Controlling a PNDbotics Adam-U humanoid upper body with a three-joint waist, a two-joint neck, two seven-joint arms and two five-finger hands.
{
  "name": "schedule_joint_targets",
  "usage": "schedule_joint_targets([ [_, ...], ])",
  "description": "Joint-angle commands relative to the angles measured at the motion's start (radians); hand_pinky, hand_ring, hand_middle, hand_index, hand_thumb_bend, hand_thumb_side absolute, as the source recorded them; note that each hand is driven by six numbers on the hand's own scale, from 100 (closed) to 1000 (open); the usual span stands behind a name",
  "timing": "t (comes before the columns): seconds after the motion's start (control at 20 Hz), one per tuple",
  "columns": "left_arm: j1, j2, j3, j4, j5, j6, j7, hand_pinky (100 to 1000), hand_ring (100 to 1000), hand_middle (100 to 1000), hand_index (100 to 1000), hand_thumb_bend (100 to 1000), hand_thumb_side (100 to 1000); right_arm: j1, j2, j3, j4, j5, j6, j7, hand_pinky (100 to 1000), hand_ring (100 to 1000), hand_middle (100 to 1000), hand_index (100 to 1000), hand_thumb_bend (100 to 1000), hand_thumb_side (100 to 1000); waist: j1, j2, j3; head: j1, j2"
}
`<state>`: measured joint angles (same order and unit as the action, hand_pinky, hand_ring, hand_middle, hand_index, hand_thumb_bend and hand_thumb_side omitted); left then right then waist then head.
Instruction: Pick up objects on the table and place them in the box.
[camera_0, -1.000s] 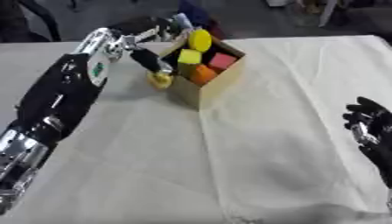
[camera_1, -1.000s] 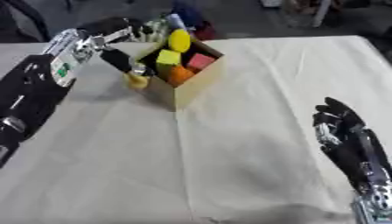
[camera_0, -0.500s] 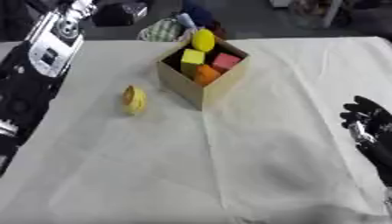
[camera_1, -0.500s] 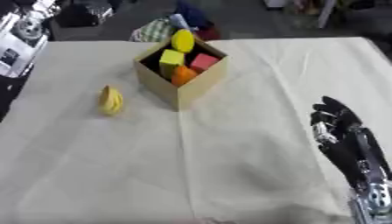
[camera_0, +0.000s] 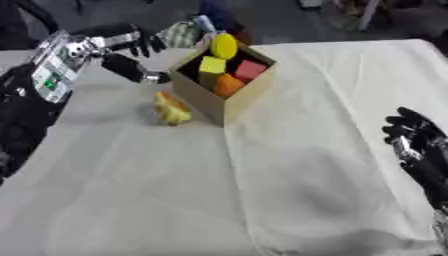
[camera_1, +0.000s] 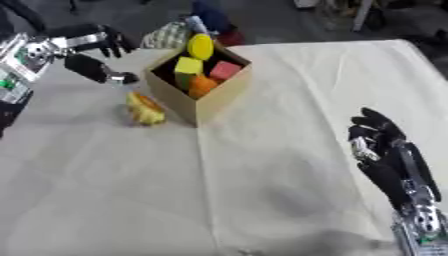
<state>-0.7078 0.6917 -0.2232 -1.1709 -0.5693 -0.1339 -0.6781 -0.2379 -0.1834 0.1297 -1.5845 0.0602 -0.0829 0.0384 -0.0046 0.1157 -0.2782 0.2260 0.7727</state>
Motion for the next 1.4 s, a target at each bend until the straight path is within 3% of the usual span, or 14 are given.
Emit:
schedule_joint_targets([
  [0.05,-0.020,0.004,-0.008,0.021,-0.022,-0.018,-0.005,717,731,758,854,501,440,-0.012,-0.014,-0.007,-0.014,0.001,-0.002,0.000,788,797,781,906,100,484,-0.011,-0.026,-0.001,-0.006,-0.003],
  [0.2,-0.013,-0.015,-0.032,0.037,-0.019,-0.031,0.026,708,725,751,843,462,358,-0.012,-0.012,-0.006,-0.015,0.002,-0.002,0.002,788,797,781,906,100,483,-0.010,-0.027,-0.002,-0.007,-0.003],
  [0.6,-0.004,-0.070,-0.081,0.100,-0.057,-0.069,-0.007,675,692,716,813,413,211,-0.011,-0.010,-0.006,-0.015,0.001,-0.002,0.002,788,797,781,906,100,484,-0.011,-0.028,-0.006,-0.007,-0.003],
  [0.65,-0.005,-0.073,-0.082,0.106,-0.069,-0.073,0.000,634,643,668,779,375,100,-0.011,-0.010,-0.006,-0.015,0.001,-0.002,0.001,788,797,781,906,100,484,-0.011,-0.028,-0.006,-0.006,-0.003],
  [0.75,-0.007,-0.075,-0.078,0.106,-0.103,-0.079,0.045,553,559,567,699,314,100,-0.010,-0.010,-0.006,-0.014,0.001,-0.001,0.001,788,797,781,906,100,485,-0.012,-0.028,-0.007,-0.006,-0.003],
  [0.95,-0.018,-0.052,-0.048,0.037,-0.134,-0.080,0.171,447,463,457,589,245,100,-0.009,-0.011,-0.007,-0.014,0.000,0.000,0.000,788,796,781,906,100,484,-0.012,-0.030,-0.005,-0.008,-0.003],
  [1.2,-0.096,-0.009,0.009,-0.127,-0.109,-0.052,0.222,443,454,443,574,247,100,-0.006,-0.012,-0.007,-0.011,0.000,0.001,0.000,788,797,781,906,100,484,-0.013,-0.034,-0.002,-0.011,-0.003],
  [1.4,-0.204,-0.090,0.024,-0.084,-0.157,-0.023,0.264,456,459,446,583,233,100,-0.006,-0.010,-0.002,-0.008,-0.001,0.001,0.003,788,797,781,906,100,484,-0.016,-0.036,-0.007,-0.008,-0.003],
])
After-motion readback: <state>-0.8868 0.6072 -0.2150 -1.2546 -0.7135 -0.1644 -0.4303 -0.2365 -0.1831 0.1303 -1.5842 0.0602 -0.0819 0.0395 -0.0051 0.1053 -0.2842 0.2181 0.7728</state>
